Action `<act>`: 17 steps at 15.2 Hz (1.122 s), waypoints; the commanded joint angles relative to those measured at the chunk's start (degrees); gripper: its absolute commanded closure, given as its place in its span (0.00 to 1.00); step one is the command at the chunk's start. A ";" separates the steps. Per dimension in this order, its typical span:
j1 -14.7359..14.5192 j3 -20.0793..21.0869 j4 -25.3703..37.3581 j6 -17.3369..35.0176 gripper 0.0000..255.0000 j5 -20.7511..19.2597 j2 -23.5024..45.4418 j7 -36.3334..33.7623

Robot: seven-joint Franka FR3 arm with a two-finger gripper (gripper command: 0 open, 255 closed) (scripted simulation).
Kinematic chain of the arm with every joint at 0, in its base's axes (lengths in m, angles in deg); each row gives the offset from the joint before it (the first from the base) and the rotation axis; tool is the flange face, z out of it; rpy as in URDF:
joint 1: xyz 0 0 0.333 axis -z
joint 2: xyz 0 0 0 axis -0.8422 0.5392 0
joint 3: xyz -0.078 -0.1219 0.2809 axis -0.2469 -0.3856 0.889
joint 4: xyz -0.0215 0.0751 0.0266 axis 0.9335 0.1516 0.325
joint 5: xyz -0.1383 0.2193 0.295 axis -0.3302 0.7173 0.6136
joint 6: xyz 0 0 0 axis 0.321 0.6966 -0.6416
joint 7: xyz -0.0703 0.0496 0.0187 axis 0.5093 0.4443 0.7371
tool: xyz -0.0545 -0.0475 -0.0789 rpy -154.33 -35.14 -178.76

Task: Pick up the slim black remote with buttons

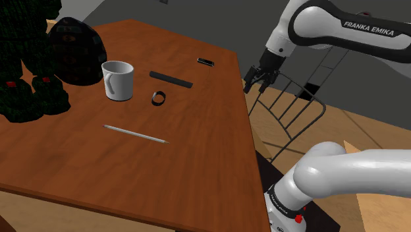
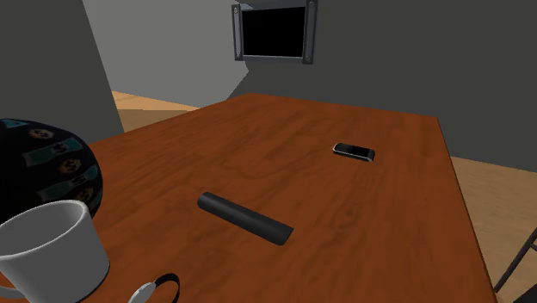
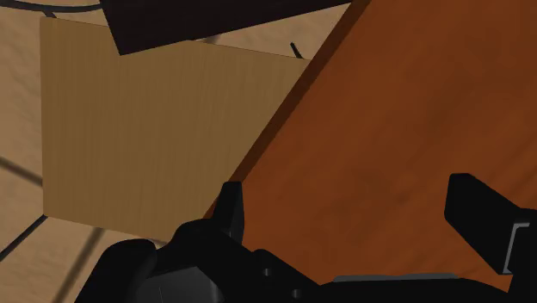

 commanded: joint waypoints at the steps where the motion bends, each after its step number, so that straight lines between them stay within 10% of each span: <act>1: 0.00 0.00 0.00 0.00 0.00 0.00 0.00 0.00; 17: -7.97 2.54 27.02 8.34 0.00 -1.96 35.43 16.81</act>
